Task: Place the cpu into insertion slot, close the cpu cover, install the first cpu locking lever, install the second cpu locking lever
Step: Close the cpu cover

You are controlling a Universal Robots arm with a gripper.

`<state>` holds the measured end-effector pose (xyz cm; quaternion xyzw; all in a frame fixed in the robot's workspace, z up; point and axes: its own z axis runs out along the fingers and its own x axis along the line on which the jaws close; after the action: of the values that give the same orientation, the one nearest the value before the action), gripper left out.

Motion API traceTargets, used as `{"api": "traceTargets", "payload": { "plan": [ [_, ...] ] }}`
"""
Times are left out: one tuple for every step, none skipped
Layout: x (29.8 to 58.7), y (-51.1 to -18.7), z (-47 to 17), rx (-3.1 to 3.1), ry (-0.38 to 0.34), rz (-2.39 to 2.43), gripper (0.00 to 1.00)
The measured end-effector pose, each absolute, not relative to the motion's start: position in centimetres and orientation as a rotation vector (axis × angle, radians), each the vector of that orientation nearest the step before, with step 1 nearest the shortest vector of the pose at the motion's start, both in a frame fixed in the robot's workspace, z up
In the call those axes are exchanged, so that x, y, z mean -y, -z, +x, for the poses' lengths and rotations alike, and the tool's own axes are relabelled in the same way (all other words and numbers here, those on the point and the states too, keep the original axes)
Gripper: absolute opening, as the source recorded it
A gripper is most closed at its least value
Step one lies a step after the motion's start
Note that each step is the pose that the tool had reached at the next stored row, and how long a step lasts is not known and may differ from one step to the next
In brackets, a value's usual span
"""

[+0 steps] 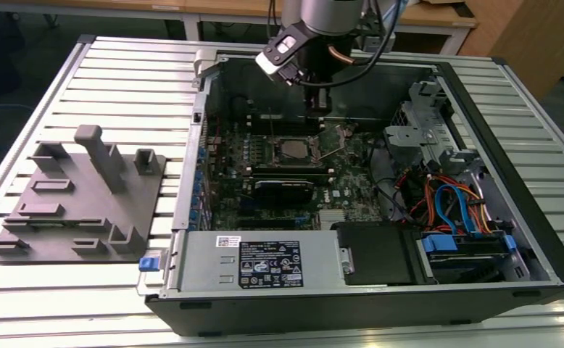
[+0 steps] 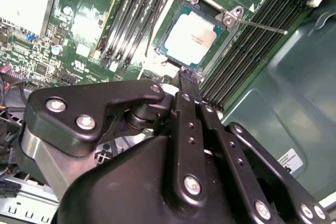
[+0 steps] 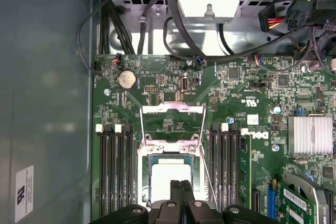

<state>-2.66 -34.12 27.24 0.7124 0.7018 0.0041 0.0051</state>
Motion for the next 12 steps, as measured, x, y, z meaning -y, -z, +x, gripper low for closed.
{"api": "traceTargets", "payload": {
  "plan": [
    [34.12, -27.23, -2.59, -2.198, -0.013, 2.231, 0.11],
    [34.12, -27.22, -2.52, -2.198, -0.013, 2.231, 0.11],
    [34.12, -27.2, -2.43, -2.198, -0.013, 2.231, 0.11],
    [34.12, -27.2, -2.36, -2.197, -0.013, 2.231, 0.11],
    [34.12, -27.19, -2.29, -2.198, -0.013, 2.231, 0.11],
    [34.12, -27.18, -2.19, -2.197, -0.013, 2.231, 0.11],
    [34.12, -27.18, -2.1, -2.197, -0.013, 2.232, 0.11],
    [34.13, -27.18, -2.05, -2.197, -0.013, 2.232, 0.11],
    [34.12, -27.18, -2.01, -2.197, -0.013, 2.232, 0.11],
    [34.12, -27.18, -1.97, -2.197, -0.013, 2.232, 0.11],
    [34.12, -27.18, -1.92, -2.196, -0.013, 2.232, 0.11],
    [34.12, -27.18, -1.88, -2.196, -0.013, 2.232, 0.11]
  ]
}}
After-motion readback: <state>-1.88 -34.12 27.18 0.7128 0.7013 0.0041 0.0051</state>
